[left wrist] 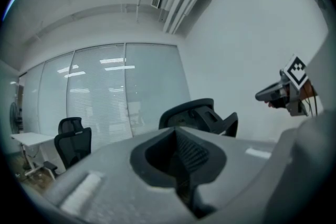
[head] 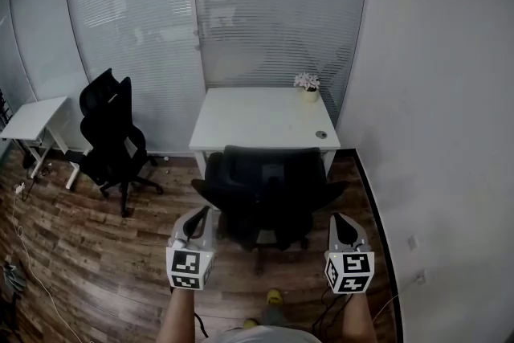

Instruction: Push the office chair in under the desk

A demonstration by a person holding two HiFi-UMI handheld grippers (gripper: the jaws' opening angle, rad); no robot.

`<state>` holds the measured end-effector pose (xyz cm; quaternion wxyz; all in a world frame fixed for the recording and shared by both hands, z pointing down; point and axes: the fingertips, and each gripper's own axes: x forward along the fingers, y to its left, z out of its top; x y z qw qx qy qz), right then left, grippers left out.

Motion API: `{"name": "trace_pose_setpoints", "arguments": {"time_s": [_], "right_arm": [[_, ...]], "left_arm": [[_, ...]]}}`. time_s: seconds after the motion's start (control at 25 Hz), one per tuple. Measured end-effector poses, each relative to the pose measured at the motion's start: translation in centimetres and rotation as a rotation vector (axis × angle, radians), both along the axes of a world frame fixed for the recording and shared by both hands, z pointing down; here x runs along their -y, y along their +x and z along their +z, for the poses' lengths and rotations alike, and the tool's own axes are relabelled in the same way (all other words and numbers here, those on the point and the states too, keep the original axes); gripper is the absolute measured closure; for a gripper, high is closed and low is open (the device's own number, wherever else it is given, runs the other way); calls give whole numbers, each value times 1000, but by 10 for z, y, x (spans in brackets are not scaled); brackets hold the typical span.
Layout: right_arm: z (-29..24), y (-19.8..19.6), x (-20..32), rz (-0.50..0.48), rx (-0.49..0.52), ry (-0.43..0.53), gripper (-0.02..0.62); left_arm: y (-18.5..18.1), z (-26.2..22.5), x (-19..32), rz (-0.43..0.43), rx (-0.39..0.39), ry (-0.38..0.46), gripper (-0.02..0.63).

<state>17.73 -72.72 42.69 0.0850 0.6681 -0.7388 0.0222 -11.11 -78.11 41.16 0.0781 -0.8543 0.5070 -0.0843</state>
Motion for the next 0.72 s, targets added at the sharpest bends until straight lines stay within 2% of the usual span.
{"name": "trace_pose_setpoints", "arguments": {"time_s": [0.28,0.72], "right_arm": [[-2,-2,-5,-11,25,4,594],[-8,-5,-7,-13,-5,12,594]], "left_arm": [[0,-3,-6,6,2,5,607],[-6,-10,-7,-2,-2,22,607]]}}
